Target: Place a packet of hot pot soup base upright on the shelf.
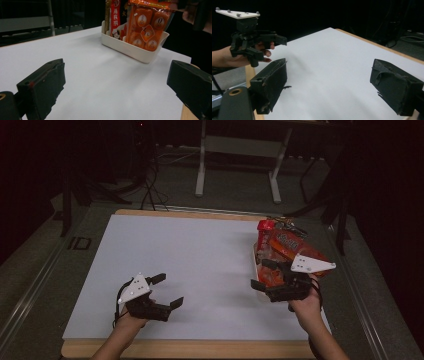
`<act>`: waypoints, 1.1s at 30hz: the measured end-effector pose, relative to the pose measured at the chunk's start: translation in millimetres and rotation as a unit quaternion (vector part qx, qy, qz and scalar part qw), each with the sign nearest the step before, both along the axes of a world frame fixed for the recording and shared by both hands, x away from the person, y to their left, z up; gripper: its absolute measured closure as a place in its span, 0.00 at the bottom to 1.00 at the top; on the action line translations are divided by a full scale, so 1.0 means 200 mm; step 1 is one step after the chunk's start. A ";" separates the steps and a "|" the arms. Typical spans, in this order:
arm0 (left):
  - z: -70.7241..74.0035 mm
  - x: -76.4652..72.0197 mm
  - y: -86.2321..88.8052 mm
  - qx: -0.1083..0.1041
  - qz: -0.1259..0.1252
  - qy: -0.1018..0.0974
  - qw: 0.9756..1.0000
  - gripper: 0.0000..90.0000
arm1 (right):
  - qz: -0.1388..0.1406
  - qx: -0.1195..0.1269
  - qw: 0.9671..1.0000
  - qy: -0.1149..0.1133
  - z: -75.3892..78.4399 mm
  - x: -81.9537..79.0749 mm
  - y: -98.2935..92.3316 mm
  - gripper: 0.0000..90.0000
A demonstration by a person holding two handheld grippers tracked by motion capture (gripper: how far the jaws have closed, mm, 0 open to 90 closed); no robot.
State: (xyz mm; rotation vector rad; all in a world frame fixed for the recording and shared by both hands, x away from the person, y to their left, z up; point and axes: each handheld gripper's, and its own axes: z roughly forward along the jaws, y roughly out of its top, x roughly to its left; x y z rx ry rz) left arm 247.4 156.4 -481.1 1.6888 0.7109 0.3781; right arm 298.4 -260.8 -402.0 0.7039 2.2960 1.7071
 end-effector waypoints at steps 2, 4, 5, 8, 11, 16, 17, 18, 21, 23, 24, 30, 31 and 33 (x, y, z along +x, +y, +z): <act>0.00 0.00 0.00 0.005 -0.001 -0.003 1.000 0.03 | 0.003 0.002 1.000 0.002 -0.02 -0.01 0.00 0.15; 0.00 -0.01 0.00 0.006 -0.001 -0.003 1.000 0.03 | 0.007 0.002 1.000 0.002 -0.05 -0.02 -0.01 0.15; 0.00 -0.01 0.00 0.007 -0.001 -0.003 1.000 0.03 | 0.006 0.000 1.000 0.003 -0.06 -0.03 -0.01 0.15; 0.00 -0.01 0.00 0.007 -0.002 -0.002 1.000 0.03 | 0.005 -0.005 1.000 0.006 -0.09 -0.04 -0.02 0.15; 0.00 -0.01 0.00 0.008 -0.004 -0.002 1.000 0.03 | 0.005 -0.006 1.000 0.014 -0.13 -0.06 -0.04 0.15; -0.01 -0.02 -0.01 0.009 -0.009 -0.001 1.000 0.03 | 0.003 -0.014 1.000 0.026 -0.20 -0.08 -0.07 0.15; -0.01 -0.02 -0.01 0.011 -0.010 -0.002 1.000 0.03 | 0.005 -0.016 1.000 0.026 -0.20 -0.09 -0.08 0.15; -0.01 -0.02 -0.01 0.011 -0.011 -0.002 1.000 0.03 | 0.007 -0.018 1.000 0.025 -0.22 -0.10 -0.08 0.15; -0.01 -0.02 -0.01 0.012 -0.012 -0.004 1.000 0.03 | 0.000 -0.037 0.999 0.020 -0.27 -0.13 -0.09 0.15; -0.01 -0.01 0.00 0.011 -0.011 -0.003 1.000 0.03 | -0.003 -0.052 0.999 0.014 -0.29 -0.14 -0.09 0.15; -0.01 -0.01 0.00 0.010 -0.010 -0.002 1.000 0.03 | -0.002 -0.052 0.999 0.018 -0.30 -0.14 -0.09 0.15; -0.02 -0.02 -0.01 0.016 -0.015 -0.005 1.000 0.03 | 0.001 -0.046 0.999 0.017 -0.30 -0.13 -0.09 0.15; -0.02 -0.02 -0.01 0.016 -0.015 -0.005 1.000 0.03 | 0.001 -0.046 0.999 0.017 -0.30 -0.13 -0.09 0.15; -0.03 -0.02 -0.02 0.016 -0.019 -0.003 1.000 0.03 | -0.005 -0.038 0.999 0.015 -0.30 -0.13 -0.11 0.15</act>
